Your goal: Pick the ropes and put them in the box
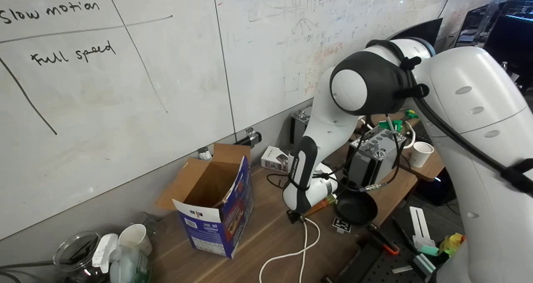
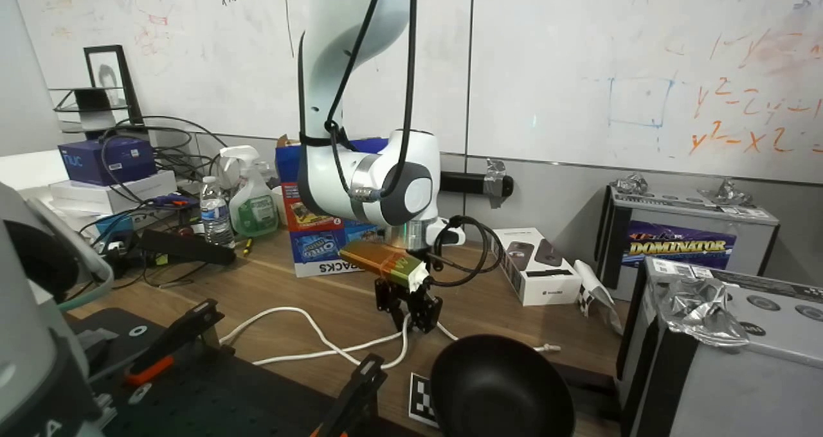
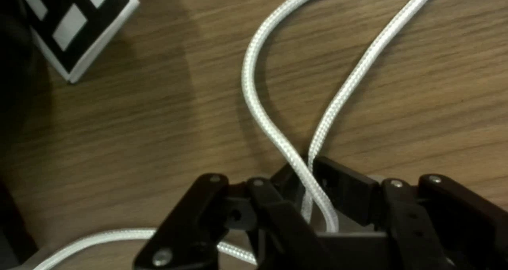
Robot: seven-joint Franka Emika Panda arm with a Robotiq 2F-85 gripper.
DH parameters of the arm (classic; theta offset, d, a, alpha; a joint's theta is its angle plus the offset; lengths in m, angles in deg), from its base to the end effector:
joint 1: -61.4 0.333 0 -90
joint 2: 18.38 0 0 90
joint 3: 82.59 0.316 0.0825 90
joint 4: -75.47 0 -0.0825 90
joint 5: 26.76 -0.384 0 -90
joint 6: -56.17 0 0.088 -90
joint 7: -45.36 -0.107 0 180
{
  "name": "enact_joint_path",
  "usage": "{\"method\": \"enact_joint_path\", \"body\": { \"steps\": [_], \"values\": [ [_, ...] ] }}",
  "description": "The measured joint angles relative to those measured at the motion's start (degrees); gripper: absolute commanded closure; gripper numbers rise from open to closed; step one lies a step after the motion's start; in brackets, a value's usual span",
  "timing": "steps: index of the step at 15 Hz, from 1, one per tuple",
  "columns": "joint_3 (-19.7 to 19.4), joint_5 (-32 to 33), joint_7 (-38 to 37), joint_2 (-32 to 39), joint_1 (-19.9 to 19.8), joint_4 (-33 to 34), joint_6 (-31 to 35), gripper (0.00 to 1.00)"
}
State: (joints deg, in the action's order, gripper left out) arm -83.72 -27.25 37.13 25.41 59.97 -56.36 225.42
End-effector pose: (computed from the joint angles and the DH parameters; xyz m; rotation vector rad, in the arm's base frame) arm 0.4649 -0.0232 0.0114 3.1042 -0.2991 -0.1720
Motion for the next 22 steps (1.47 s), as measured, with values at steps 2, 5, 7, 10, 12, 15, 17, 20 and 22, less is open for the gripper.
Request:
{"method": "enact_joint_path", "body": {
  "steps": [2,5,7,10,12,15,17,20,22],
  "values": [
    [-0.5,0.0,0.0,-1.1,0.5,0.4,-2.3,0.93],
    [-0.7,0.0,0.0,-4.6,1.1,0.7,-6.3,0.94],
    [-0.7,0.0,0.0,-7.9,1.9,1.0,-9.3,0.94],
    [-0.9,0.5,0.0,-15.2,3.5,1.6,-16.2,0.94],
    [-1.0,1.7,0.0,-20.8,4.5,1.9,-21.9,0.94],
    [-0.7,4.0,-0.6,-28.9,6.0,3.7,-32.1,0.94],
    [-0.1,5.2,-1.5,-33.5,6.8,5.8,-38.4,0.94],
    [1.9,6.8,-3.2,-38.7,7.6,10.8,-47.5,0.94],
    [3.6,7.3,-4.4,-40.7,8.2,15.7,-53.4,0.94]
  ]
}}
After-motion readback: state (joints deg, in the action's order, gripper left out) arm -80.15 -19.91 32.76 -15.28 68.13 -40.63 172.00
